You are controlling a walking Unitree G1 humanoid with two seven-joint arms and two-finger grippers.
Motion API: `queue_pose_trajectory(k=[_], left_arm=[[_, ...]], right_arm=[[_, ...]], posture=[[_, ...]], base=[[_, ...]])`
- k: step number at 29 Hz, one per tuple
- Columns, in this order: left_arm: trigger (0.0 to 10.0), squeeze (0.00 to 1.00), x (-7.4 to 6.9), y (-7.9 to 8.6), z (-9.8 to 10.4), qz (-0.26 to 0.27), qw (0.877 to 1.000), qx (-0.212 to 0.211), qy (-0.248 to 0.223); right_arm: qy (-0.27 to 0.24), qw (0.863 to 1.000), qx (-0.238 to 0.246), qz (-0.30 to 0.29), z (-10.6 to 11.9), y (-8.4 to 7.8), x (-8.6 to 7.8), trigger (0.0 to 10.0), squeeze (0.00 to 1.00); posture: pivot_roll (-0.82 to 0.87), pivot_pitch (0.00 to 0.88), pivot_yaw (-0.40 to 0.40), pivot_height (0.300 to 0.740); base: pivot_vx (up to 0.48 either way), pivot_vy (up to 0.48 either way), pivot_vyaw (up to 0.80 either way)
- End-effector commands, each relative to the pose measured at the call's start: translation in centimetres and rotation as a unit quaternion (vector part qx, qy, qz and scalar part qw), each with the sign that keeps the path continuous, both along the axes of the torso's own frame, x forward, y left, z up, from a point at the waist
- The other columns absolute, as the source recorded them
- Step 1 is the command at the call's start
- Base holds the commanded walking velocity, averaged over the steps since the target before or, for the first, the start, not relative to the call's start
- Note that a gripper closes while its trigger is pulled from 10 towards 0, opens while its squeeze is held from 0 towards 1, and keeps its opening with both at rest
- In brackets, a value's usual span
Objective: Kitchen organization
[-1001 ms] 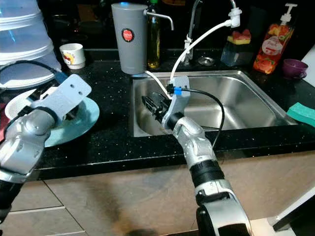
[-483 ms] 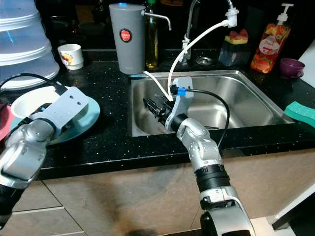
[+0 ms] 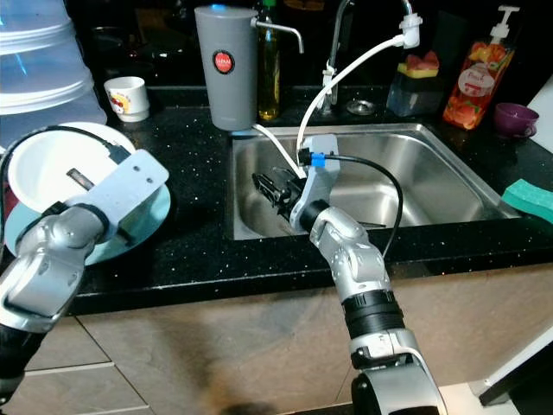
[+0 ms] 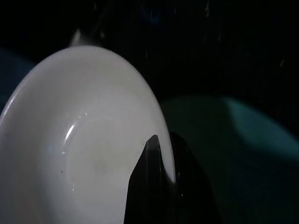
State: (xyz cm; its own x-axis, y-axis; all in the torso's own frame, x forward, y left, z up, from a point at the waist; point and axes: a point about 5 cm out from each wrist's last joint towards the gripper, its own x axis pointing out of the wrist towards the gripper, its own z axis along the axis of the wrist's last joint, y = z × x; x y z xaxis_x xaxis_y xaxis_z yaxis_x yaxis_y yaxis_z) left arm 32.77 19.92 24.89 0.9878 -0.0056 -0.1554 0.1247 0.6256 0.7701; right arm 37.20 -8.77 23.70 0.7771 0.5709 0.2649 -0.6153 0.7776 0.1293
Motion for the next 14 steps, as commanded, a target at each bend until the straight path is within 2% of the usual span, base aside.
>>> queue_pose_trajectory(k=[1,4,7,8,10,13,14], left_arm=[[0.0,0.0,0.0,-1.7,1.1,-0.054,0.998,0.004,-0.039],[0.0,0.0,-0.2,-3.9,1.6,-0.151,0.984,0.043,-0.087],[0.0,0.0,-0.3,-4.4,1.5,-0.17,0.98,0.052,-0.093],[0.0,0.0,-0.5,-5.0,0.6,-0.2,0.973,0.077,-0.083],[0.0,0.0,-0.6,-5.1,-0.1,-0.208,0.972,0.087,-0.066],[0.0,0.0,-0.9,-5.4,-1.8,-0.242,0.962,0.124,-0.029],[0.0,0.0,-1.0,-5.5,-2.3,-0.25,0.96,0.127,-0.021]], right_arm=[[-0.003,1.0,0.013,-0.001,0.6,0.1,-0.1,10.0,0.0],[-0.002,0.998,0.052,-0.017,1.3,-0.2,0.1,10.0,0.0],[-0.001,0.998,0.063,-0.019,1.5,-0.3,0.2,10.0,0.0],[0.001,0.996,0.085,-0.008,2.0,-0.2,0.0,10.0,0.0],[0.003,0.995,0.096,-0.004,2.1,-0.2,0.0,10.0,0.0],[0.008,0.991,0.133,-0.005,2.7,-0.3,0.0,10.0,0.02],[0.01,0.989,0.145,-0.006,2.8,-0.4,0.0,10.0,1.0]], posture=[[0.08,0.042,-0.016,0.74],[0.08,0.042,-0.019,0.74],[0.08,0.042,-0.019,0.74],[0.08,0.042,-0.019,0.74],[0.08,0.042,-0.019,0.74],[0.08,0.041,-0.015,0.74],[0.08,0.041,-0.015,0.74]], base=[[0.0,0.0,0.0],[0.0,0.0,0.0],[0.0,0.0,0.0],[0.0,0.0,0.0],[0.0,0.0,0.0],[0.0,0.0,0.0],[0.0,0.0,0.0]])
